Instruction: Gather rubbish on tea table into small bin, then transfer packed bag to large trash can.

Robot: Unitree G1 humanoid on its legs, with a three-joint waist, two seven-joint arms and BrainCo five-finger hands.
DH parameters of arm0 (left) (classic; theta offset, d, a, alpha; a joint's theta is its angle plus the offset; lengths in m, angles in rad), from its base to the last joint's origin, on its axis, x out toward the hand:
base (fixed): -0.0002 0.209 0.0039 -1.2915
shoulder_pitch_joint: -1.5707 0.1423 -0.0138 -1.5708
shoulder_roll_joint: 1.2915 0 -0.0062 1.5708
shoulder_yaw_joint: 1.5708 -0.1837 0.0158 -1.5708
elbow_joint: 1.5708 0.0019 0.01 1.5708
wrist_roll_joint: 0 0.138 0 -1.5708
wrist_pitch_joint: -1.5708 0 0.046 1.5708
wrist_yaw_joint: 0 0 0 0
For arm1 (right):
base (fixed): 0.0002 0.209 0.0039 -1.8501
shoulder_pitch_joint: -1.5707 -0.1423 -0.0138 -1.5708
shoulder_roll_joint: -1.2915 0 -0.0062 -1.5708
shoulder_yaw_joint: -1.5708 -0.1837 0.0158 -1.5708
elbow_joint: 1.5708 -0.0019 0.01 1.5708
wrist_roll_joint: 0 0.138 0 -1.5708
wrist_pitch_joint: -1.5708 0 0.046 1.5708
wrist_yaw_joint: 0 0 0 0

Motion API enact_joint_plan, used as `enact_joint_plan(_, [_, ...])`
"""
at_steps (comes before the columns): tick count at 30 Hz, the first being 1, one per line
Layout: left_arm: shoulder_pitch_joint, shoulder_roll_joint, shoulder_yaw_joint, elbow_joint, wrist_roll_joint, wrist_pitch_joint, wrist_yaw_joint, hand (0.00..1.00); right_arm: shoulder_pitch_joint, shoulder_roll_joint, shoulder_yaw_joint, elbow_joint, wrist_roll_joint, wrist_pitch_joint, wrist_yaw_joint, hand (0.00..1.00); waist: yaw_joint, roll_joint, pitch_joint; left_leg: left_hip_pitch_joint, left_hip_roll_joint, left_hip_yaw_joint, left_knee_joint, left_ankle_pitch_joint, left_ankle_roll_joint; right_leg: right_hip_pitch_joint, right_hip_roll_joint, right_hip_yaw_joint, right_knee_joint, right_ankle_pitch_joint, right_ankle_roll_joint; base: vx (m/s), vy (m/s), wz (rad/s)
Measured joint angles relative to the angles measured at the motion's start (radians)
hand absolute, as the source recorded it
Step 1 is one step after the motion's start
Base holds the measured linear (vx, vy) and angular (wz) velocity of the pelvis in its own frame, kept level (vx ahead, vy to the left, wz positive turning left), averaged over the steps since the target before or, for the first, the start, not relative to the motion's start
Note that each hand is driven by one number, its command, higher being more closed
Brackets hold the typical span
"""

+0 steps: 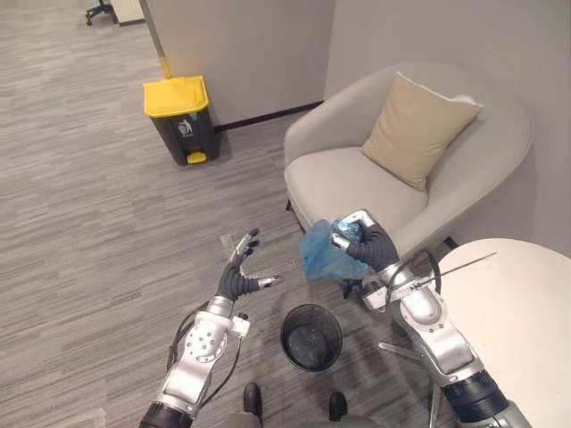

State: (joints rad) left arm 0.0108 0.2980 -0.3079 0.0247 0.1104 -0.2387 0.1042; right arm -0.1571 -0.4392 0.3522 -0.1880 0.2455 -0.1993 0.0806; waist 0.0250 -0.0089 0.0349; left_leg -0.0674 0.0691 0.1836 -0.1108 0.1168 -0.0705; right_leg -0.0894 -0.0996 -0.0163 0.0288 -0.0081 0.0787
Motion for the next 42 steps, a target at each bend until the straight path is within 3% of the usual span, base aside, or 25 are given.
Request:
enact_joint_plan(8, [-0.062,0.075,-0.112,0.033,0.098,-0.021,-0.031,0.0,-0.091,-0.017,0.102,0.007,0.066,0.001,0.033,1.0,-0.006,-0.018,-0.036,-0.02,0.013,0.014,0.0,0.011,-0.007,-0.012,0.011,0.022,-0.037,0.036,0.001,0.0,-0.01,-0.06])
enact_joint_plan(16, [-0.075,0.048,-0.188,0.202,0.102,-0.019,-0.091,0.0,-0.159,-0.026,0.144,0.011,0.08,0.004,0.037,1.0,-0.018,-0.037,-0.05,-0.02,0.02,0.02,0.0,0.016,-0.01,-0.013,0.019,0.031,-0.035,0.044,-0.001,0.0,-0.003,-0.03])
enact_joint_plan(21, [-0.068,0.004,-0.192,0.28,0.101,-0.017,-0.109,0.0,-0.219,0.023,0.17,0.041,0.08,0.009,0.031,1.0,-0.017,-0.041,-0.052,-0.02,0.026,0.018,0.0,0.021,-0.012,-0.014,0.025,0.031,-0.034,0.045,-0.003,-0.02,-0.005,0.01])
enact_joint_plan(22, [-0.066,-0.004,-0.192,0.295,0.101,-0.017,-0.109,1.0,-0.223,0.034,0.17,0.043,0.08,0.01,0.03,1.0,-0.016,-0.042,-0.053,-0.02,0.028,0.015,0.0,0.021,-0.013,-0.015,0.026,0.028,-0.034,0.043,-0.001,-0.05,-0.015,0.05])
enact_joint_plan(35, [-0.075,-0.073,-0.179,0.343,0.097,-0.014,-0.059,1.0,-0.266,0.102,0.17,0.008,0.163,0.012,0.017,1.0,-0.015,-0.051,-0.059,-0.019,0.039,0.014,0.0,0.024,-0.021,-0.015,0.037,0.03,-0.035,0.045,-0.002,0.0,-0.003,0.0])
enact_joint_plan(42, [-0.067,-0.087,-0.173,0.342,0.06,0.019,-0.041,1.0,-0.207,0.128,0.162,0.007,0.165,0.009,0.018,1.0,-0.017,-0.051,-0.058,-0.012,0.045,0.021,0.0,0.023,-0.024,-0.011,0.045,0.038,-0.039,0.051,-0.012,0.02,-0.016,-0.04])
